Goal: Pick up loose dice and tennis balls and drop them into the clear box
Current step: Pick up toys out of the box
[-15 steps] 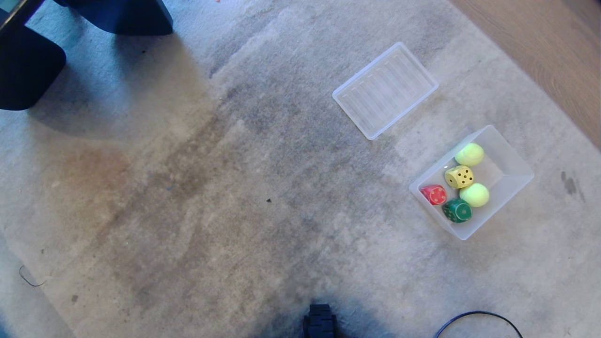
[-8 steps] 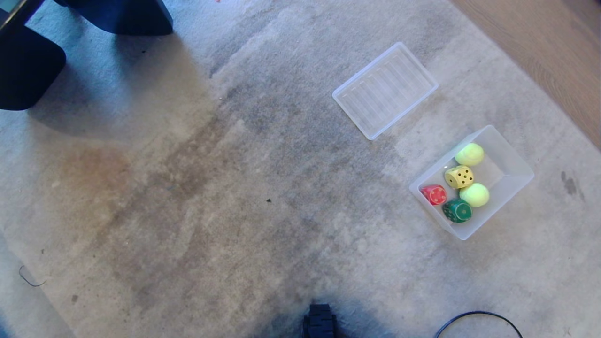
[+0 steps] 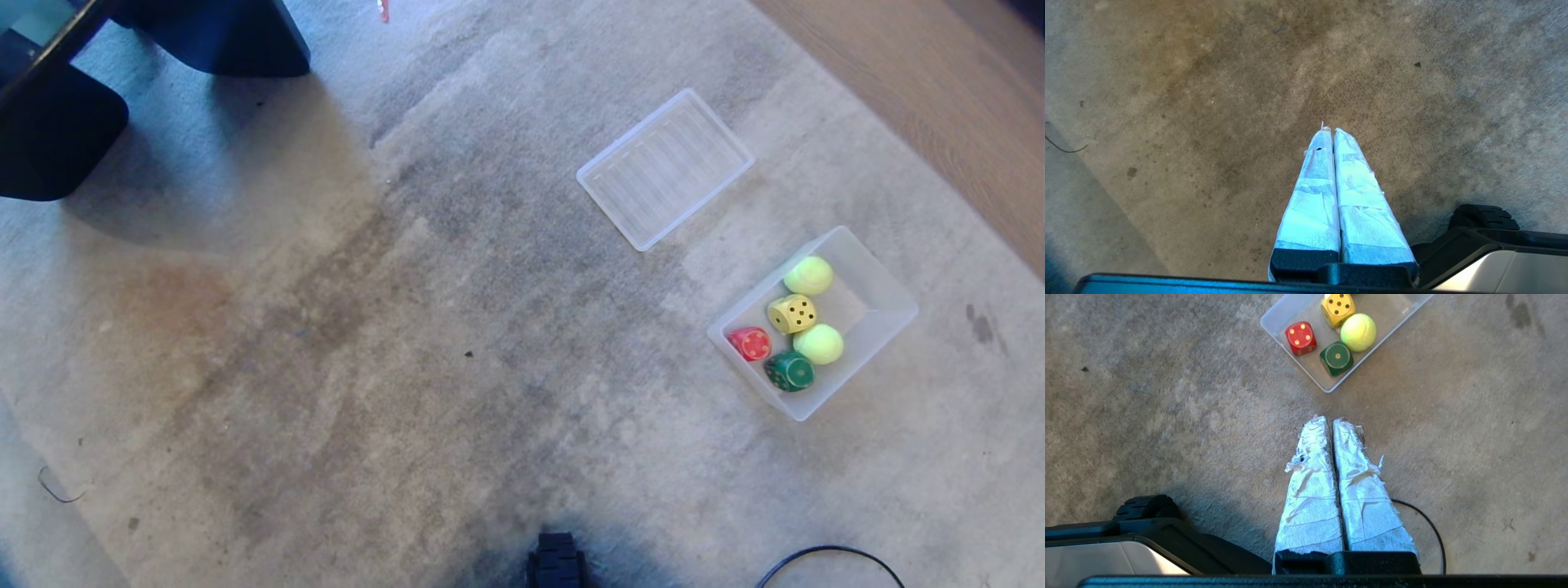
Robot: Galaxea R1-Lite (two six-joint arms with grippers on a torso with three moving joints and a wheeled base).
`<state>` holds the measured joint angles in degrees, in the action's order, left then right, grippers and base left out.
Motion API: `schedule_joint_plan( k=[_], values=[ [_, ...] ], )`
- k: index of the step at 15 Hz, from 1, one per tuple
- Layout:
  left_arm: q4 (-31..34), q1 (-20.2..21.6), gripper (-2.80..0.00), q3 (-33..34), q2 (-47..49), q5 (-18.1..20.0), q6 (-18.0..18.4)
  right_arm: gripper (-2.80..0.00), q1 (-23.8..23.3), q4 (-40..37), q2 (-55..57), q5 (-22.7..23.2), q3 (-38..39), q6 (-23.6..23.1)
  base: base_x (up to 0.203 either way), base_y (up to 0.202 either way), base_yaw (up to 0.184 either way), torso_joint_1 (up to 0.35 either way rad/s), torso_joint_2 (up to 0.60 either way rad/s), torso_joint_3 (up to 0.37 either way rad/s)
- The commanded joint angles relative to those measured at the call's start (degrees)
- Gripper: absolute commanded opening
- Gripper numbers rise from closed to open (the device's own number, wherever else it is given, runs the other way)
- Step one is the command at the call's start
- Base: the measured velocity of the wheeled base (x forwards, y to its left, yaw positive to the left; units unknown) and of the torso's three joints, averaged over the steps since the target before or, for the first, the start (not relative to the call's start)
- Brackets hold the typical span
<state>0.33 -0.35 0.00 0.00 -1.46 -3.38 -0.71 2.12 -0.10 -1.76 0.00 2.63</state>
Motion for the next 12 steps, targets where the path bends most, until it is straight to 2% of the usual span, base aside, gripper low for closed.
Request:
schedule_joint_plan(
  k=[1,12],
  values=[
    [0.0,0.0,-2.8,0.0,0.0,-0.2,-0.6,-2.8,0.0,0.0,0.0,0.0,0.8,0.0,0.0,0.0,0.0,0.002,0.0,0.196],
    [0.0,0.0,-2.8,0.0,0.0,-0.3,-0.7,-2.8,0.0,-0.2,0.0,0.0,0.7,0.0,0.0,0.0,0.0,0.002,0.0,0.202]
  ],
)
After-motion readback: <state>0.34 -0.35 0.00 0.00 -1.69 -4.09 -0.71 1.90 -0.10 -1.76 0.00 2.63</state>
